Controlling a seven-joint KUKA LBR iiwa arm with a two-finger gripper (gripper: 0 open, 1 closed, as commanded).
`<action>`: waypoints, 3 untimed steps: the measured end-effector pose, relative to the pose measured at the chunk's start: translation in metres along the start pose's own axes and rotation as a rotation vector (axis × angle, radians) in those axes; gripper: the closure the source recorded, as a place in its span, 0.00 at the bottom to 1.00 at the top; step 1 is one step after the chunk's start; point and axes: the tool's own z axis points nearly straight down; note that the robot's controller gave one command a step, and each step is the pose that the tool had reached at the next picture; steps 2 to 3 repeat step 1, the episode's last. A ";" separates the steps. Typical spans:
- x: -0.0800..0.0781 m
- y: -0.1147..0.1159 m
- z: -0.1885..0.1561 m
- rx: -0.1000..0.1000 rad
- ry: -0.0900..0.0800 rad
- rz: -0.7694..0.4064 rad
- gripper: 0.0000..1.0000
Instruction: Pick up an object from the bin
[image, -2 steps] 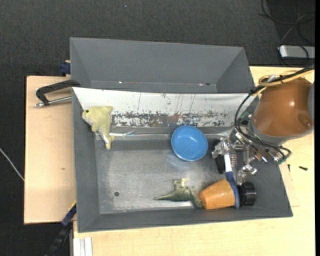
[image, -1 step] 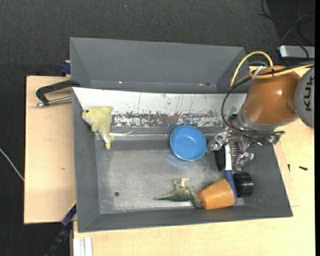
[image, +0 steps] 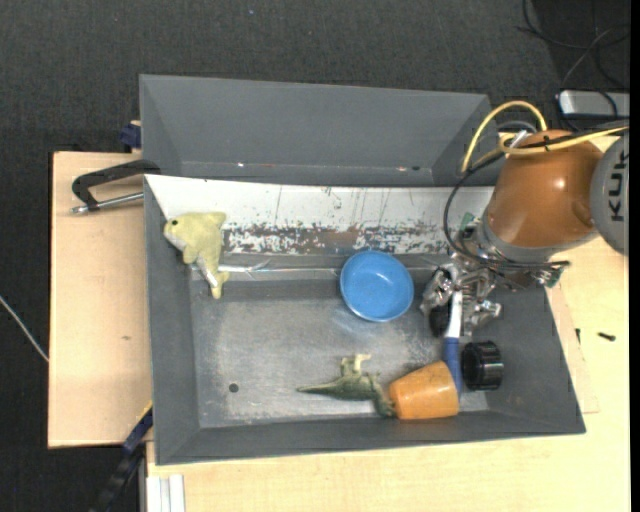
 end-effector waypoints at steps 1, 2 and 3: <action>0.018 0.008 -0.138 0.003 0.000 -0.340 1.00; 0.018 0.008 -0.138 0.003 0.000 -0.340 1.00; 0.018 0.008 -0.138 0.003 0.000 -0.340 1.00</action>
Offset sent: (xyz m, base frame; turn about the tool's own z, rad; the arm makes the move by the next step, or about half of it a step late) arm -0.0194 -0.0108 0.1346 -0.3442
